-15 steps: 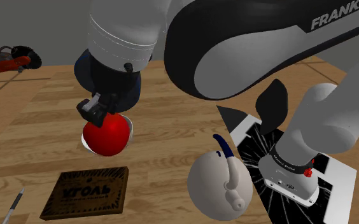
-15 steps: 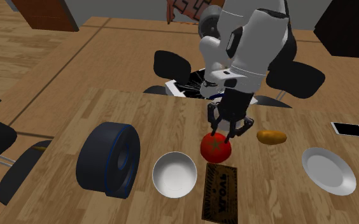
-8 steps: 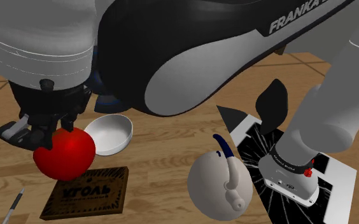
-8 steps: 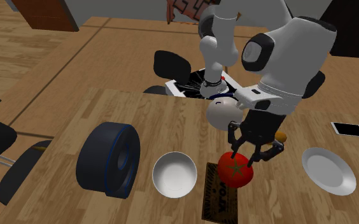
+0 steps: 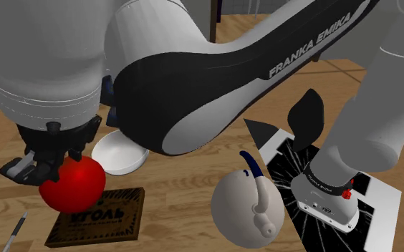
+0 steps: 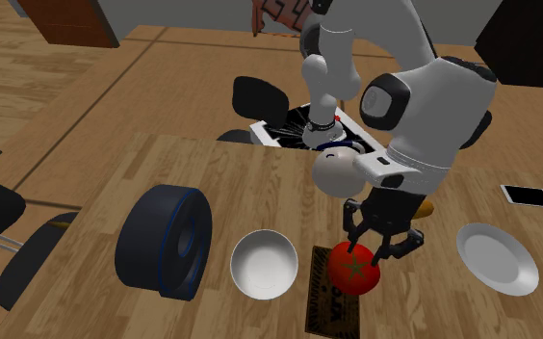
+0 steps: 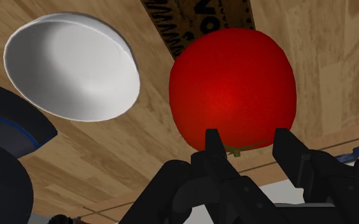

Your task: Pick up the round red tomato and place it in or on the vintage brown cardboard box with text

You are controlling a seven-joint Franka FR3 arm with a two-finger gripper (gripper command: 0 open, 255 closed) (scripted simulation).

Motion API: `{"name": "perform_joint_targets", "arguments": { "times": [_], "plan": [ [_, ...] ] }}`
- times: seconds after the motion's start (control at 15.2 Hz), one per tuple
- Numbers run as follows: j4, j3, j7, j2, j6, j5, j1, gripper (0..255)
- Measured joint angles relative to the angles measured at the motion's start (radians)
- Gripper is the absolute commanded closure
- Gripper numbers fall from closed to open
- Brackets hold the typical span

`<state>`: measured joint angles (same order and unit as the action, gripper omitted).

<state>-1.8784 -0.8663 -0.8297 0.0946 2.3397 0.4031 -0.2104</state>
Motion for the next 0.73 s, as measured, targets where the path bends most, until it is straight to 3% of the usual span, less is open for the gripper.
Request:
{"name": "perform_joint_targets", "arguments": {
  "times": [0.73],
  "plan": [
    [-0.092, 0.025, -0.1, 0.057, 0.113, 0.114, -0.02, 255]
  ]
}}
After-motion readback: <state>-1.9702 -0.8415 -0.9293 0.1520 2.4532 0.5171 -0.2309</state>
